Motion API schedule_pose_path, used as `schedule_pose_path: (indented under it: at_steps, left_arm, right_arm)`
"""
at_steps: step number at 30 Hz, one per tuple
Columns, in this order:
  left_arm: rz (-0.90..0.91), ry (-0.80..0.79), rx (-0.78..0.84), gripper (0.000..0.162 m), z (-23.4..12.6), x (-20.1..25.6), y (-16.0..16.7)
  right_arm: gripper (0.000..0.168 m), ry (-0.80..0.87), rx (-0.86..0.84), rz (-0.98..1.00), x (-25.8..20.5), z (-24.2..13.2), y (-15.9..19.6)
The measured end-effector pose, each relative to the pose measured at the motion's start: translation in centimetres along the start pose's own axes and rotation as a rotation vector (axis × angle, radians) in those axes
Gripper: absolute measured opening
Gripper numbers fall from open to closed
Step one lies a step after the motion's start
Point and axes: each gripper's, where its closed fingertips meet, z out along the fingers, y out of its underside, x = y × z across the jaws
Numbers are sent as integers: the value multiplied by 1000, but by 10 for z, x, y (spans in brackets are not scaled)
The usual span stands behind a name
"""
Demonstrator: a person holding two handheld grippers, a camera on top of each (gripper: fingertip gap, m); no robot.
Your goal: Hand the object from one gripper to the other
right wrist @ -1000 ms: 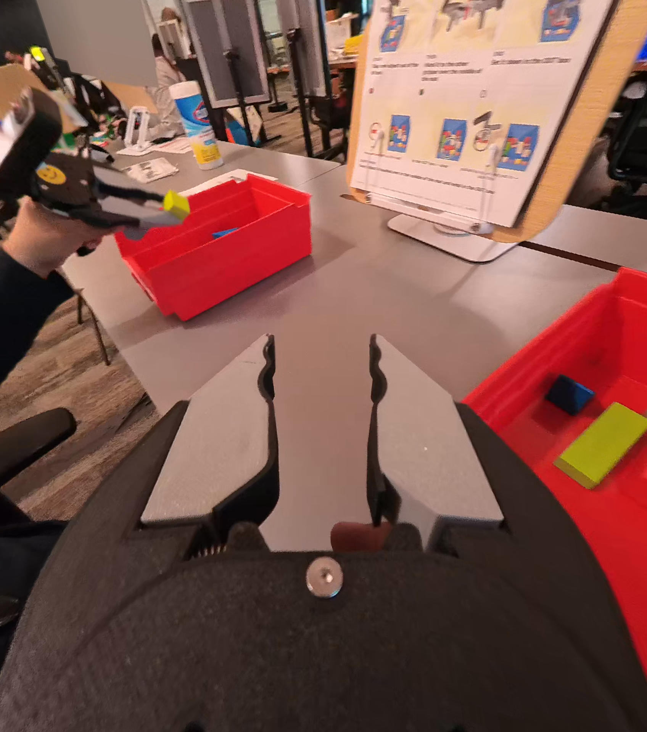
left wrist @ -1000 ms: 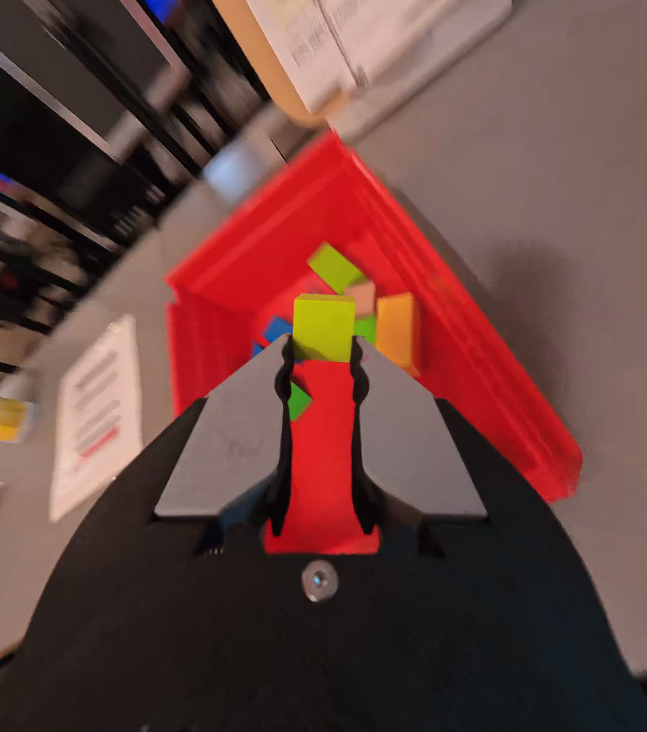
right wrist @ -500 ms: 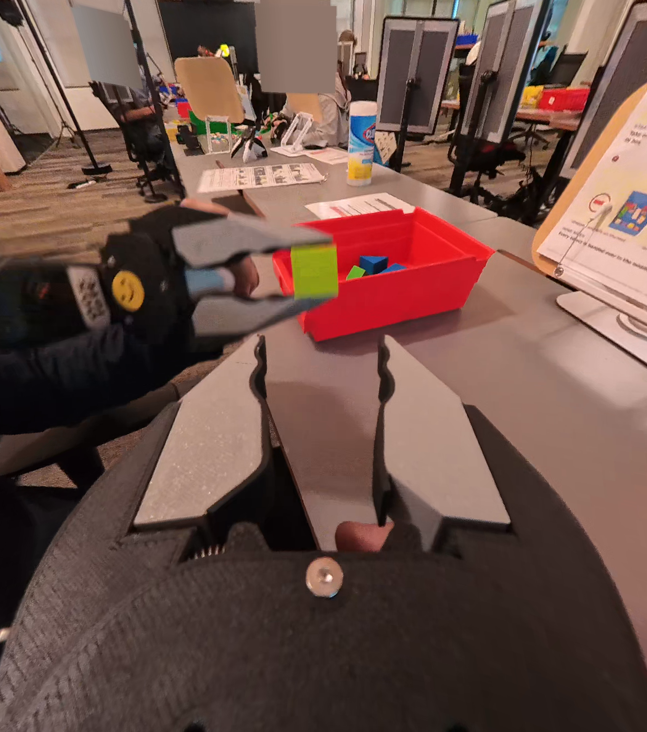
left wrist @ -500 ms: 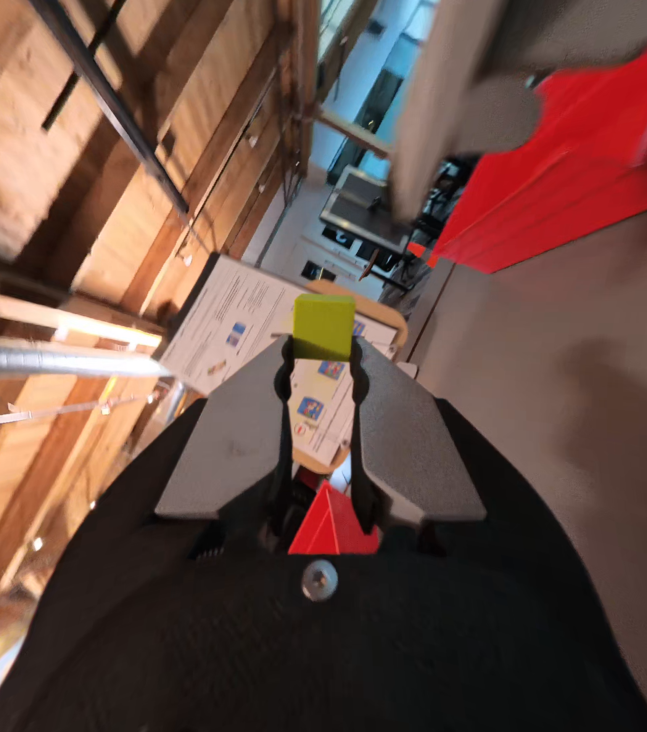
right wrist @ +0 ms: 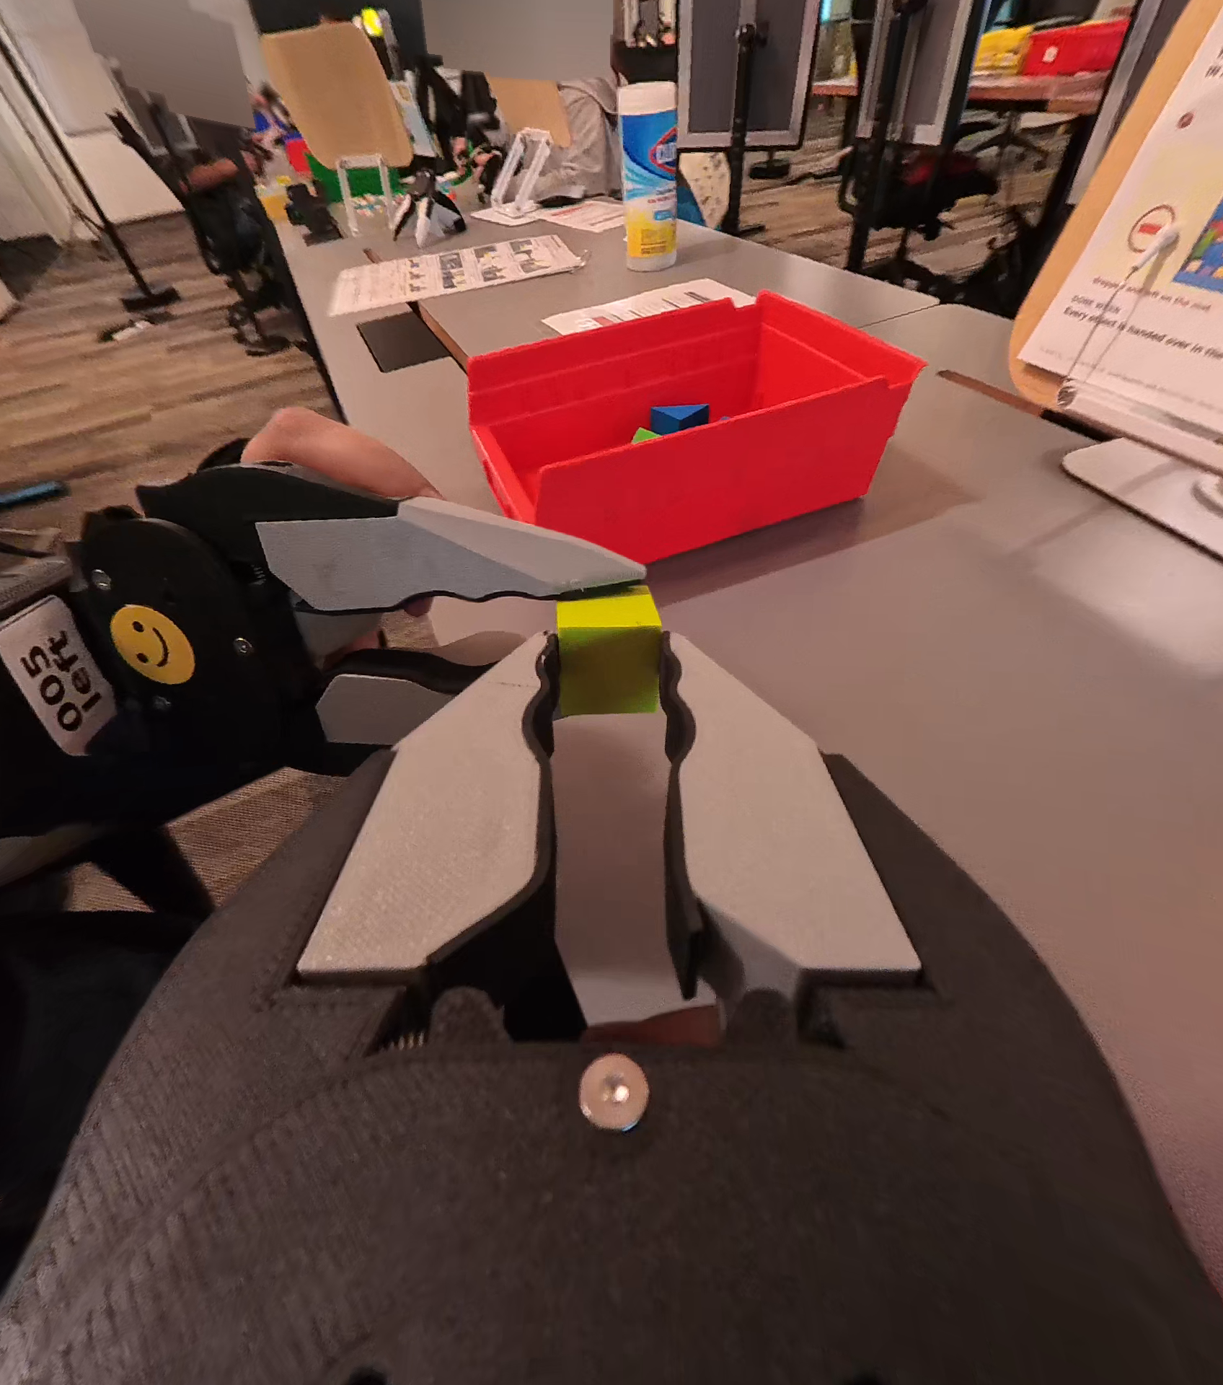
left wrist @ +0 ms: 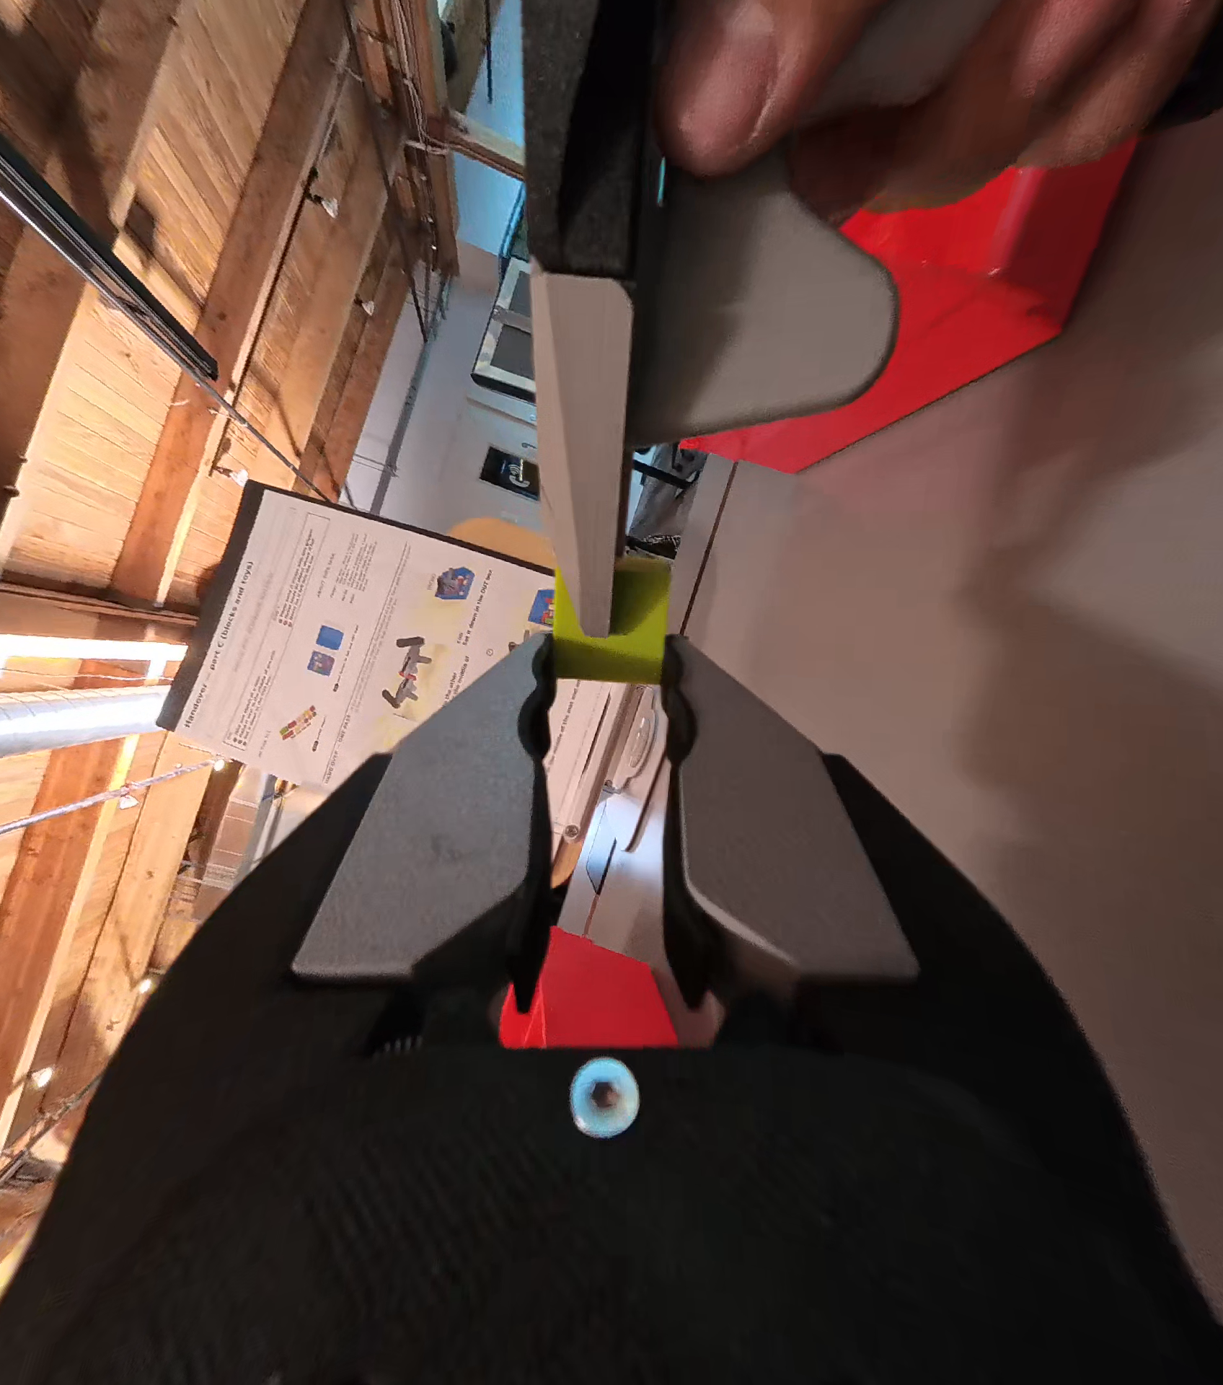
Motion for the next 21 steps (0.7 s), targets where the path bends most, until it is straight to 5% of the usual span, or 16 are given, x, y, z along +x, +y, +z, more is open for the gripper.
schedule_pose_path:
  at_steps: [4, 21]
  left_arm:
    - [-39, 15, 35, 25, -6, -3, -8]
    - [-233, 100, -104, 24, 6, 11, 9]
  right_arm:
    - [25, -116, 20, 87, -10, 0, -3]
    - [25, 48, 13, 54, 22, -10, -2]
